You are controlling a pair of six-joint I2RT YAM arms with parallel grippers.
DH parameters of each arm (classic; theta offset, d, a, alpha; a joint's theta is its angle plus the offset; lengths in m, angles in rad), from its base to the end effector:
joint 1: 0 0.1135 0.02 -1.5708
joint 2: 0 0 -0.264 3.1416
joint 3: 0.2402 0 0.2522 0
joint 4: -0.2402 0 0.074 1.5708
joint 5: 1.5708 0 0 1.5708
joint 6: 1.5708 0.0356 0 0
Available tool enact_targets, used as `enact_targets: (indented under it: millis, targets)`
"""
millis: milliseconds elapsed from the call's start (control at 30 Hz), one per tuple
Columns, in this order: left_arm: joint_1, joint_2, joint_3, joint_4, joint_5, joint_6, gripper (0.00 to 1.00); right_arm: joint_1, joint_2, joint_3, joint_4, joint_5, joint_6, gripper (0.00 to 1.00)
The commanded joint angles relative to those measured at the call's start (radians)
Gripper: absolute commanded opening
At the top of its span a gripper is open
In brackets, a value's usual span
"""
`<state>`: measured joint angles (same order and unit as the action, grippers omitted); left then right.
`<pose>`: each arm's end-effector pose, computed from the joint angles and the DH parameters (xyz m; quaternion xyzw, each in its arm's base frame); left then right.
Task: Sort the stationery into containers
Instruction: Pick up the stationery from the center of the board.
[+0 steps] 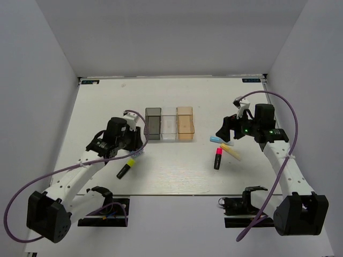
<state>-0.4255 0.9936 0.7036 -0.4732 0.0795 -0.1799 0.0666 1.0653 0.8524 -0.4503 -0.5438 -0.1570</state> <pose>0.1873 -0.0880 0.2465 0.1281 0.9100 -0.1519 0.3639 0.2249 0.0335 0.2871 -0.2136 0.8472 0.2221 0.4328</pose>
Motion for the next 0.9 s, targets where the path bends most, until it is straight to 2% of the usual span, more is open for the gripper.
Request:
enact_targets:
  millis: [0,33,67,133,167,267,333,400,433,500,533,667,733,867]
  targets:
    - [0.001,0.069,0.106,-0.068,0.004,0.065,0.99,0.002,-0.028,-0.006,-0.024,-0.071,-0.065,0.91]
    - [0.002,0.127,0.125,-0.114,-0.029,0.048,0.99,0.004,-0.028,-0.004,-0.021,-0.071,-0.062,0.91]
    - [0.005,0.146,0.166,-0.145,-0.132,-0.004,0.99,0.006,-0.025,-0.004,-0.022,-0.07,-0.061,0.91]
    - [0.028,0.184,0.239,-0.259,-0.179,-0.116,0.99,0.006,-0.015,-0.006,-0.028,-0.071,-0.064,0.91]
    - [0.034,0.195,0.252,-0.28,-0.228,-0.221,0.97,0.002,-0.008,0.0,-0.033,-0.074,-0.067,0.91]
    - [0.039,0.188,0.258,-0.292,-0.294,-0.286,0.97,0.004,-0.001,0.002,-0.042,-0.077,-0.069,0.91]
    - [0.062,0.197,0.278,-0.33,-0.32,-0.409,0.91,0.007,-0.001,0.004,-0.045,-0.079,-0.072,0.91]
    - [0.137,0.244,0.312,-0.396,-0.317,-0.579,0.79,0.006,-0.005,0.004,-0.047,-0.081,-0.072,0.91]
    - [0.183,0.258,0.327,-0.447,-0.279,-0.654,0.69,0.004,-0.008,-0.001,-0.047,-0.081,-0.073,0.91]
    - [0.227,0.321,0.346,-0.49,-0.177,-0.748,0.63,0.006,-0.017,-0.001,-0.045,-0.081,-0.073,0.91]
    - [0.275,0.336,0.344,-0.495,-0.149,-0.795,0.67,0.006,-0.016,-0.003,-0.044,-0.085,-0.072,0.91]
    - [0.295,0.366,0.307,-0.444,-0.113,-0.918,0.78,0.004,-0.024,-0.001,-0.05,-0.093,-0.073,0.91]
    - [0.295,0.379,0.298,-0.4,-0.097,-0.96,0.79,0.006,-0.028,-0.003,-0.053,-0.093,-0.073,0.91]
    - [0.292,0.433,0.321,-0.397,-0.061,-0.957,0.85,0.006,-0.025,-0.004,-0.056,-0.099,-0.079,0.91]
